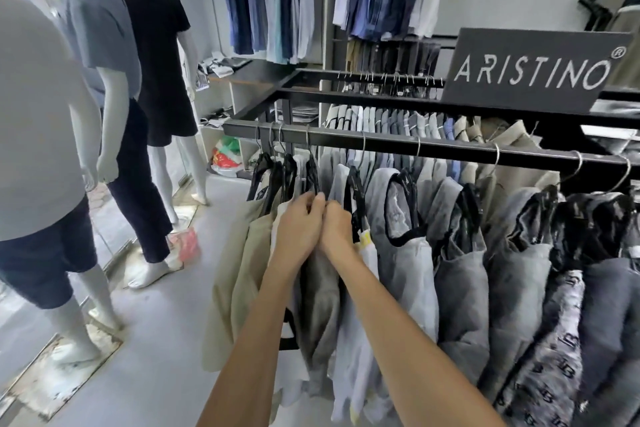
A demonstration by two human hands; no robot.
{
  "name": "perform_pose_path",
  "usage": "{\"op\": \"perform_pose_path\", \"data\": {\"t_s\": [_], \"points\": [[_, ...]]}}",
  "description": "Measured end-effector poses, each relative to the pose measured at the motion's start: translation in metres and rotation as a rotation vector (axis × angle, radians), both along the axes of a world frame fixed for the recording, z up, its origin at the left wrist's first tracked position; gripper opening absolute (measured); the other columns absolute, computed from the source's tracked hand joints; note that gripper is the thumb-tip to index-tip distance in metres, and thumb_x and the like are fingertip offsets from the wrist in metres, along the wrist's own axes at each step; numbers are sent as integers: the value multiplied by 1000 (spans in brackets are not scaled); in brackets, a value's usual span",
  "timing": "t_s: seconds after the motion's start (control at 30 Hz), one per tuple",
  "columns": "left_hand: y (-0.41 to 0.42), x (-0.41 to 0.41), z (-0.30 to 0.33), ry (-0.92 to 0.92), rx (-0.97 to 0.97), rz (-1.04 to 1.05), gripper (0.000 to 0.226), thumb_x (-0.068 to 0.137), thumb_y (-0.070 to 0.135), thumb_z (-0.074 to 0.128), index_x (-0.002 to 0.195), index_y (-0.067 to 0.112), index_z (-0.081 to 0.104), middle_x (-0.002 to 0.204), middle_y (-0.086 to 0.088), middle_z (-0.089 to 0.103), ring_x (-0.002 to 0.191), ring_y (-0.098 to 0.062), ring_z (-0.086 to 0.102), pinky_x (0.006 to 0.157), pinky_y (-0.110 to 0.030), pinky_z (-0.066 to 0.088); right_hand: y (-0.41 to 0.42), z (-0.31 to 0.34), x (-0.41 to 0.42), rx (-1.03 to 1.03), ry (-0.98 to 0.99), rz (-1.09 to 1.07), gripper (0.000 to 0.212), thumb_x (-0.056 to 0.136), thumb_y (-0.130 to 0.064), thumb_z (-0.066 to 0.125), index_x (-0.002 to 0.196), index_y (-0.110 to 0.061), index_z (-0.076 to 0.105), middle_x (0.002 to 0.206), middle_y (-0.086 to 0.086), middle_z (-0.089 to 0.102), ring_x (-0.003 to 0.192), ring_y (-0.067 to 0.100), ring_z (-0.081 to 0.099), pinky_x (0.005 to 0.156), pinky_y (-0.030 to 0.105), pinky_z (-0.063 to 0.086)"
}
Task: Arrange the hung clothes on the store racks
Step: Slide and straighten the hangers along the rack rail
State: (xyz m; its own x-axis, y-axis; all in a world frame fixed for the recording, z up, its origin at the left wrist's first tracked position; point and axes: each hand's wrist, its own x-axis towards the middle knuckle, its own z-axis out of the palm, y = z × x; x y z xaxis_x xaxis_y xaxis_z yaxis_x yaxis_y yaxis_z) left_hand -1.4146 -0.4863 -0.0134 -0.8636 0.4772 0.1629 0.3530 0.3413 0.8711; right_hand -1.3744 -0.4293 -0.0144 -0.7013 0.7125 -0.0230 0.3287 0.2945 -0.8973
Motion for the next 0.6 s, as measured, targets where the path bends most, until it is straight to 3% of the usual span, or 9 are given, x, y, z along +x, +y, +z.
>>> {"op": "perform_pose_path", "data": {"t_s": [0.07, 0.13, 0.2, 0.3, 0.37, 0.43, 0.47, 0.53, 0.6], "points": [[7, -3, 1, 2, 73, -45, 35, 100, 39, 43, 107, 12, 66, 103, 2, 68, 99, -17, 60, 93, -33, 45, 1, 10, 8, -26, 15, -39, 30, 92, -25, 41, 89, -2, 60, 96, 13, 64, 83, 32, 60, 62, 37, 46], [10, 0, 1, -76, 118, -67, 33, 101, 38, 45, 107, 13, 66, 93, 8, 64, 96, -14, 58, 90, -31, 44, 4, 12, 20, -17, -16, -54, 25, 95, -21, 47, 104, -6, 63, 106, 11, 64, 92, 32, 62, 58, 32, 43], [15, 6, 2, -158, 173, -50, 31, 101, 37, 48, 113, 16, 67, 94, 11, 65, 96, -11, 59, 86, -26, 42, 11, 13, 31, -25, -34, -84, 35, 94, -19, 47, 125, -10, 60, 122, 12, 62, 105, 32, 61, 65, 32, 46], [27, 25, 2, -157, 343, 77, 25, 97, 31, 56, 110, 16, 71, 91, 11, 70, 89, -6, 63, 84, -26, 48, 23, 21, 55, 14, -55, -71, 28, 92, -12, 42, 110, -13, 64, 123, 16, 62, 104, 33, 60, 75, 36, 47], [37, 37, 5, -142, 414, 108, 20, 95, 31, 57, 100, 21, 74, 90, 7, 71, 86, -6, 64, 81, -25, 50, 31, 30, 76, 60, -75, -32, 36, 94, -9, 43, 125, -10, 61, 129, 14, 60, 115, 34, 56, 86, 37, 49], [51, 54, 8, -49, 406, 97, 28, 94, 29, 56, 68, 21, 63, 67, 4, 60, 63, -5, 51, 65, -27, 44, 46, 39, 102, 97, -59, 22, 35, 90, -7, 46, 118, -17, 65, 112, 8, 62, 104, 31, 59, 78, 37, 51], [59, 63, 9, 3, 417, 105, 36, 93, 29, 56, 60, 15, 56, 59, 0, 52, 56, -8, 44, 60, -30, 39, 56, 41, 115, 115, -62, 50, 31, 87, -6, 45, 99, -26, 65, 96, 1, 58, 91, 27, 57, 66, 34, 47], [77, 85, 13, 23, 468, 166, 36, 89, 33, 59, 66, 5, 65, 70, -8, 57, 64, -12, 49, 67, -28, 43, 77, 44, 145, 146, -99, 51, 26, 81, -7, 42, 78, -31, 51, 78, -9, 41, 80, 18, 46, 60, 28, 36], [94, 118, 19, -7, 491, 200, 33, 89, 32, 62, 80, 2, 70, 89, -11, 60, 74, -1, 52, 73, -10, 39, 98, 46, 180, 158, -98, 60, 37, 76, -8, 42, 102, -18, 67, 83, -10, 51, 90, 16, 47, 73, 26, 36]]}}
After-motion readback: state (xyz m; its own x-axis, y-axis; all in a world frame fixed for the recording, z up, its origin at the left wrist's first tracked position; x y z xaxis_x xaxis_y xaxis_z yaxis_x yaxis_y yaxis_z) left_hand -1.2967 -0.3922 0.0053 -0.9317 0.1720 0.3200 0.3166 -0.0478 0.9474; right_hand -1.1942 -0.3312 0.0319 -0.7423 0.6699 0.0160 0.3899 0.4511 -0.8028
